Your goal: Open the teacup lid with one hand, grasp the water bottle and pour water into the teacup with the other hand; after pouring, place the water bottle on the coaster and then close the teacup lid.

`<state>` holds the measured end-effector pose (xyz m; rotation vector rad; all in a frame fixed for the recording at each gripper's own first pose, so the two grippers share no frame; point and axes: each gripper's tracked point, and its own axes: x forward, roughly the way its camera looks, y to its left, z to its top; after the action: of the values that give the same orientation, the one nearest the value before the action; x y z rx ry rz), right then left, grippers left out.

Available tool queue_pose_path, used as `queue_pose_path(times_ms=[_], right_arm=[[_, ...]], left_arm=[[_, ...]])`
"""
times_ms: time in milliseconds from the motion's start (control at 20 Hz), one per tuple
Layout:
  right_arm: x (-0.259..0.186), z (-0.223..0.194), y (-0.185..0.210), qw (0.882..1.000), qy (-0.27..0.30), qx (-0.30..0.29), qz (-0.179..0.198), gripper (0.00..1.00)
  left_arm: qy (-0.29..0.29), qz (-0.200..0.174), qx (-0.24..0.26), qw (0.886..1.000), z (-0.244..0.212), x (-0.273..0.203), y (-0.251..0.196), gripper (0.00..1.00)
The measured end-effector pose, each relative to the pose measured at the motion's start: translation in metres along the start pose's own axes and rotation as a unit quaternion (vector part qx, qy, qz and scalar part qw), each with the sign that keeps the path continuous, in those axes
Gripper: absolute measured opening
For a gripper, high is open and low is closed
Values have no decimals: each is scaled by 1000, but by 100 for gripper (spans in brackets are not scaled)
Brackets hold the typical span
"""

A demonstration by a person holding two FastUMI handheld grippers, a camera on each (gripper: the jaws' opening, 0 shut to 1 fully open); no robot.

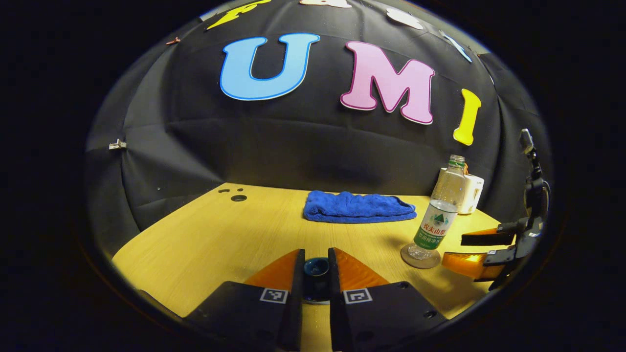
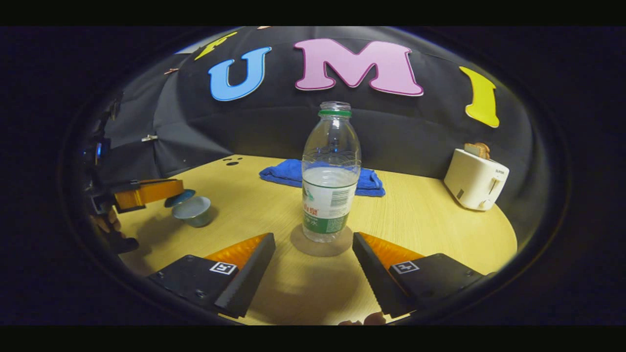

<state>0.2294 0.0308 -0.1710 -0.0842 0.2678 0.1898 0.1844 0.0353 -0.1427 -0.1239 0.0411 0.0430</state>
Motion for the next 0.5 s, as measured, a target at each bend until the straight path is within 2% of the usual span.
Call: queue_pose_path(times_ms=[50, 250, 300, 450, 500], right_arm=[[-3, 0, -2, 1000, 0, 0, -2, 98], [-6, -3, -7, 1000, 6, 10, -5, 98], [-6, -4, -8, 1000, 6, 16, -5, 96], [-8, -6, -9, 1000, 8, 30, -4, 98], [-8, -6, -8, 999, 7, 31, -3, 98]], left_arm=[[2, -1, 4, 1000, -2, 3, -1, 27], [7, -7, 12, 1000, -10, 9, -8, 27], [10, -6, 14, 1000, -13, 11, -9, 30], [18, -5, 16, 1000, -23, 13, -11, 23], [17, -4, 17, 1000, -22, 13, -11, 27]])
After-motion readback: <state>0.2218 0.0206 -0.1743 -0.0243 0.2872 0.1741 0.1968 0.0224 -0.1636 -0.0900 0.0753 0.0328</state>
